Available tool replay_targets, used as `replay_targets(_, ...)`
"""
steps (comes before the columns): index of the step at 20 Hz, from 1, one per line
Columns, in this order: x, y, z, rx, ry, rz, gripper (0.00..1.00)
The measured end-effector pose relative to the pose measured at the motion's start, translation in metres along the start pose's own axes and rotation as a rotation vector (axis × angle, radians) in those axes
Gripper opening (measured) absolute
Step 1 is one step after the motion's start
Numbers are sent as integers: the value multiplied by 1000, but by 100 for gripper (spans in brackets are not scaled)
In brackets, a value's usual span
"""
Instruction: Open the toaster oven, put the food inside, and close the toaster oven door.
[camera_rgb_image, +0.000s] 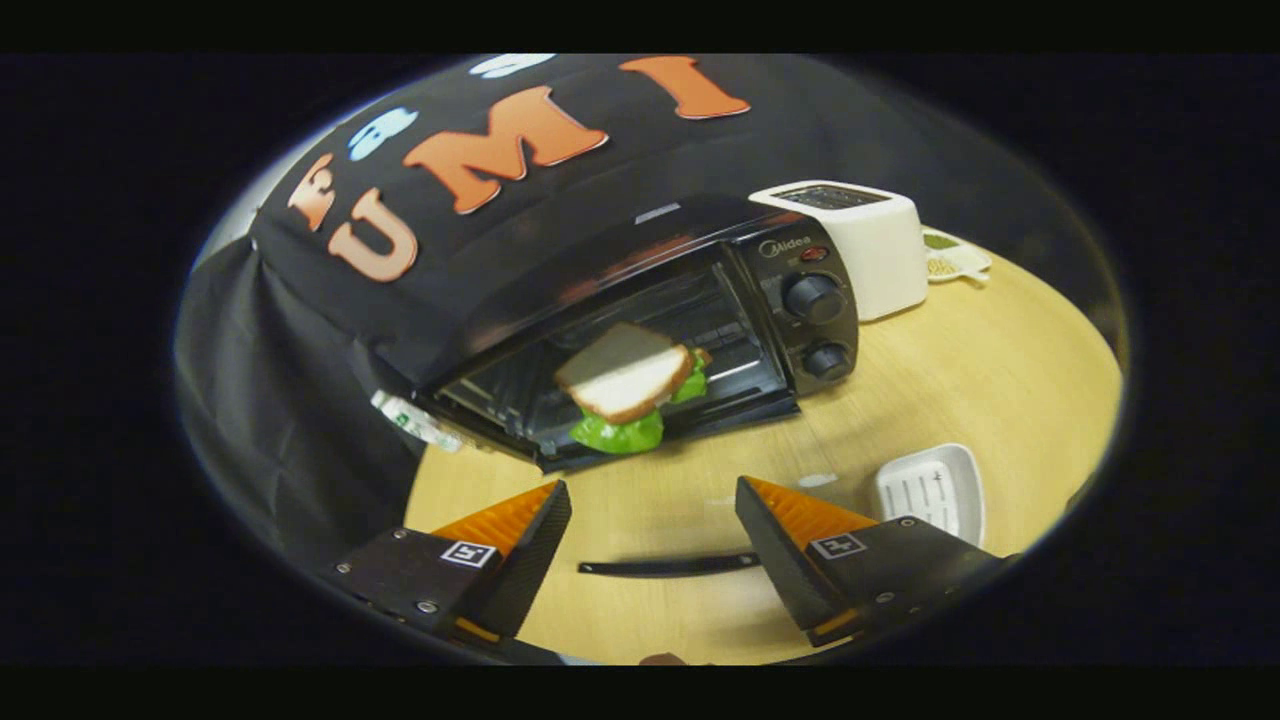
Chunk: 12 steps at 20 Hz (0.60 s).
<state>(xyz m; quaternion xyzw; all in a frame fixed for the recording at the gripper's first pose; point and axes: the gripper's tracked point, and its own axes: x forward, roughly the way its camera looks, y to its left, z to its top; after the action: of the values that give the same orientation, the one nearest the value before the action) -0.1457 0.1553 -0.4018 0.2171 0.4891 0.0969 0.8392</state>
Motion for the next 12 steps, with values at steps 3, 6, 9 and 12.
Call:
replay_targets(3, -9, -1, -24, -112, 47, -24, 98)
replay_targets(6, -13, 1, -50, -166, 100, -37, 98)
replay_targets(9, -17, -7, -77, -219, 164, -76, 99)
replay_targets(12, -10, -12, -102, -228, 242, -96, 99)
